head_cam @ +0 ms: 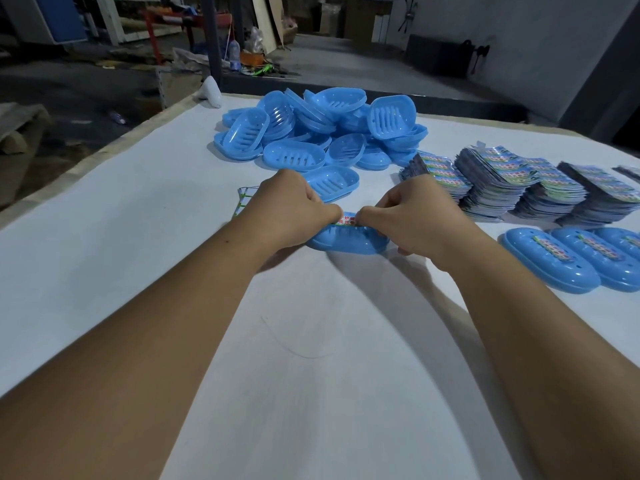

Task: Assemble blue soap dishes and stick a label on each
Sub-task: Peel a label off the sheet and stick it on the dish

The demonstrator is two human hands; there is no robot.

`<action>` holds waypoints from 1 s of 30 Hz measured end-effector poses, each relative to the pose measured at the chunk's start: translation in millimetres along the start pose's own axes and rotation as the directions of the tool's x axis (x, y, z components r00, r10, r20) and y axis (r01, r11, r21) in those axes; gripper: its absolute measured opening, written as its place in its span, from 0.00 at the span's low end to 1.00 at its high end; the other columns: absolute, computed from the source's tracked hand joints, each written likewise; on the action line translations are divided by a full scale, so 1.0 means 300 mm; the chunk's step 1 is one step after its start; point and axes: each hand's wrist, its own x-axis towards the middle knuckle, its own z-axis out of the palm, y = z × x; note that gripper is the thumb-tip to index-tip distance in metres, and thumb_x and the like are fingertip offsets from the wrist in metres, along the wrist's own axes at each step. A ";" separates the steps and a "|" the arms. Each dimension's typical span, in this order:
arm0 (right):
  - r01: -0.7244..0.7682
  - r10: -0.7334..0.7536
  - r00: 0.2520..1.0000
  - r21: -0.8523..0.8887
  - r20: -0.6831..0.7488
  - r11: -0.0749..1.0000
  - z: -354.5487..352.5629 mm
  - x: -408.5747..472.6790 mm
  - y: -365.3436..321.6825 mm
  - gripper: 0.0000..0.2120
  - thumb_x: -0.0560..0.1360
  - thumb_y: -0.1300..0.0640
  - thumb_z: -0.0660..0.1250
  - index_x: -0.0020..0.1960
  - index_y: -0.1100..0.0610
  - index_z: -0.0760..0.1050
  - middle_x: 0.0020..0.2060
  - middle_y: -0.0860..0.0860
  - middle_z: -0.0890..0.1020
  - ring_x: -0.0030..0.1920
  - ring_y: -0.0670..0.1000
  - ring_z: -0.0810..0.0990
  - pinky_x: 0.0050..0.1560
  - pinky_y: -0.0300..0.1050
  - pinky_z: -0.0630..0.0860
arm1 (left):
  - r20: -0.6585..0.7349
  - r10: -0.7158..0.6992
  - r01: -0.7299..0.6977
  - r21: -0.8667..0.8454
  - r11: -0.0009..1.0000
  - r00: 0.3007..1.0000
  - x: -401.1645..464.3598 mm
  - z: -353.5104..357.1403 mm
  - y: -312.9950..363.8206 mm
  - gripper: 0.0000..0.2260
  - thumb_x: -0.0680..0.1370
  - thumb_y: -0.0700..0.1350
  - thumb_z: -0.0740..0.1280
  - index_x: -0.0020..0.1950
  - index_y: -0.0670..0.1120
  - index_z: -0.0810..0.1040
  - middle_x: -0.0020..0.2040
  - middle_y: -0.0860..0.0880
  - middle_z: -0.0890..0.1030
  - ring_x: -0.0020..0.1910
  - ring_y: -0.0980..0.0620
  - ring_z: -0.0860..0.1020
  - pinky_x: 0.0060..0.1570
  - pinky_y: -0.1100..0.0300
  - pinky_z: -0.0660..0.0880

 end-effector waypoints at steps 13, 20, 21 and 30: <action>-0.017 0.017 1.000 -0.017 0.002 1.000 0.009 0.007 0.004 0.13 0.67 0.49 0.74 0.32 0.59 0.81 0.20 0.48 0.77 0.20 0.49 0.77 0.22 0.36 0.68 | -0.023 0.027 -0.024 0.118 0.993 0.999 0.008 0.005 -0.001 0.17 0.69 0.54 0.75 0.39 0.39 0.82 0.30 0.47 0.78 0.31 0.53 0.72 0.33 0.58 0.69; -0.014 0.014 1.000 -0.027 0.002 1.000 0.011 0.007 0.005 0.14 0.67 0.49 0.73 0.30 0.58 0.80 0.20 0.50 0.77 0.19 0.48 0.76 0.21 0.33 0.65 | -0.030 0.058 -0.052 0.170 0.984 0.998 0.000 0.007 0.009 0.16 0.70 0.53 0.75 0.37 0.40 0.83 0.32 0.45 0.82 0.32 0.52 0.74 0.32 0.59 0.69; -0.010 0.010 1.000 -0.033 -0.001 0.999 0.011 0.006 0.005 0.14 0.67 0.48 0.73 0.31 0.59 0.81 0.21 0.51 0.78 0.19 0.48 0.76 0.22 0.34 0.66 | -0.033 0.061 -0.054 0.177 0.983 0.998 -0.002 0.008 0.012 0.16 0.70 0.53 0.75 0.37 0.39 0.82 0.31 0.45 0.81 0.32 0.52 0.74 0.32 0.59 0.68; 0.010 -0.012 1.000 -0.110 -0.020 0.994 0.011 -0.001 -0.005 0.16 0.68 0.45 0.74 0.30 0.57 0.80 0.20 0.51 0.78 0.20 0.48 0.75 0.29 0.40 0.73 | -0.050 0.077 -0.064 0.227 0.972 0.996 -0.010 0.013 0.024 0.15 0.70 0.54 0.74 0.39 0.42 0.85 0.35 0.47 0.84 0.41 0.51 0.82 0.35 0.62 0.72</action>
